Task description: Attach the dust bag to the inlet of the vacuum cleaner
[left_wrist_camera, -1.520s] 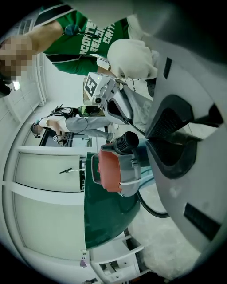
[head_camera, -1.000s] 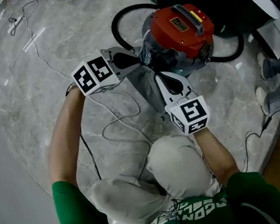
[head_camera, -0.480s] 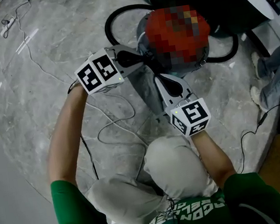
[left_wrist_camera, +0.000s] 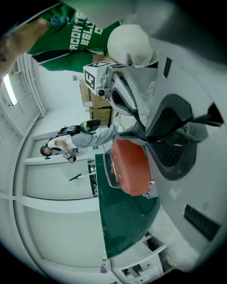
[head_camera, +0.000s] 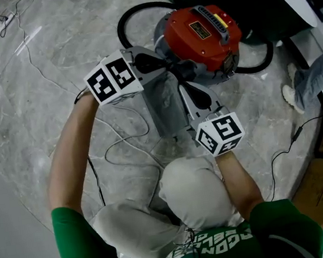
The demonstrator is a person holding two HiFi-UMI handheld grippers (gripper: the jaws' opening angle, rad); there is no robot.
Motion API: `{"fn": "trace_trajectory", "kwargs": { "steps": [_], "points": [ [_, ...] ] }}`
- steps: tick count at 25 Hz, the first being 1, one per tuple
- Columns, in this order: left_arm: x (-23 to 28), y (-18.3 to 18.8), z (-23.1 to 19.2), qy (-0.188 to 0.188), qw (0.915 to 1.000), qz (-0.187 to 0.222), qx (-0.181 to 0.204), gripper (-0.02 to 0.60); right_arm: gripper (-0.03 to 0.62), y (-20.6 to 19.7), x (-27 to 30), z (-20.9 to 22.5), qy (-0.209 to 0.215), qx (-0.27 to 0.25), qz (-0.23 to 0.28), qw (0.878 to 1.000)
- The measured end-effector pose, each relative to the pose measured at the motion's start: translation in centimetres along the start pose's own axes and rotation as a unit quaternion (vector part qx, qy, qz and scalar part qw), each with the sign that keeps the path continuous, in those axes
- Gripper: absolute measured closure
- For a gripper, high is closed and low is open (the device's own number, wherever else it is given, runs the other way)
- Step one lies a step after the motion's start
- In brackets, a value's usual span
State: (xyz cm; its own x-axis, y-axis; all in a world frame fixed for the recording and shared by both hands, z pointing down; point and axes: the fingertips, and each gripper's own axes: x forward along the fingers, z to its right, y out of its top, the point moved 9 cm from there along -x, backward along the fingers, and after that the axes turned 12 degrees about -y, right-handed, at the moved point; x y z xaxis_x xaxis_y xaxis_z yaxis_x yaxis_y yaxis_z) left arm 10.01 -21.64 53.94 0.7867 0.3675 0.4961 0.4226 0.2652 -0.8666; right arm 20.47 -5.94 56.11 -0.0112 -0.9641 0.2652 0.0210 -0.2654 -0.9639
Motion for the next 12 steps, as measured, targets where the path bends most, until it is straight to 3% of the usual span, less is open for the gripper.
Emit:
{"fn": "trace_trajectory", "kwargs": {
  "steps": [12],
  "points": [
    [1.1,0.8,-0.7,-0.004,0.9999,-0.010,0.007,0.545,0.565,0.0,0.0,1.4,-0.006,-0.004,0.007,1.000]
  ]
}}
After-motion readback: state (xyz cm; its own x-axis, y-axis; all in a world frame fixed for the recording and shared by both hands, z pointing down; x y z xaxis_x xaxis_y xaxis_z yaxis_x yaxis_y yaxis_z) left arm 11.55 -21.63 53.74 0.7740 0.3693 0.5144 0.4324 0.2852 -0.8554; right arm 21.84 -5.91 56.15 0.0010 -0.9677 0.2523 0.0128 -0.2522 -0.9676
